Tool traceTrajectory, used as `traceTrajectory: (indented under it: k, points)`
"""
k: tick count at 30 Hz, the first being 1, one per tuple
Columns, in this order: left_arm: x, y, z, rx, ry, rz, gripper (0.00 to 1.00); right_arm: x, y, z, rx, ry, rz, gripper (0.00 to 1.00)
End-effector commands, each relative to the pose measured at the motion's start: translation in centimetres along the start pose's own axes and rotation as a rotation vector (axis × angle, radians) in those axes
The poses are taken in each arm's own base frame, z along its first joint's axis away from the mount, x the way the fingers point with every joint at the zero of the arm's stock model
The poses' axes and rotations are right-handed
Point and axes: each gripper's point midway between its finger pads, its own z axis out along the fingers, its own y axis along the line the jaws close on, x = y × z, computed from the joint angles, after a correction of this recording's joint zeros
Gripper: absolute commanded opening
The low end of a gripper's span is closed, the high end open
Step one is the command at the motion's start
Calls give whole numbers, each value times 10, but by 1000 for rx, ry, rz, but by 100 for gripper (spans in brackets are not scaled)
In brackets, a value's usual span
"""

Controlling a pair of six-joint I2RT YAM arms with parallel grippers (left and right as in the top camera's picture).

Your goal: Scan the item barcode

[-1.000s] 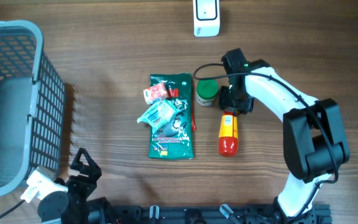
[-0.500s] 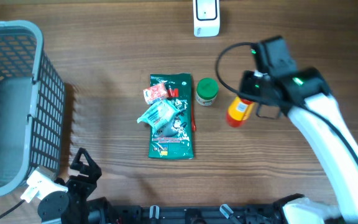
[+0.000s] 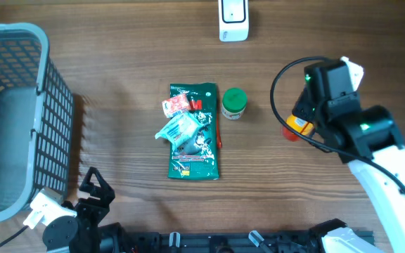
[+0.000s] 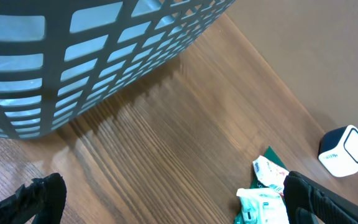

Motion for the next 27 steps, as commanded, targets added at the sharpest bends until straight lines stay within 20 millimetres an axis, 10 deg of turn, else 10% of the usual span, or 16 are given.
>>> traceTrajectory:
  k: [1, 27]
  points:
    - [-1, 2, 0, -11, -10, -7, 100, 6, -19, 28, 118, -57, 117, 14]
    - [-1, 2, 0, -11, -10, -7, 100, 31, -33, 96, 247, -136, 179, 20]
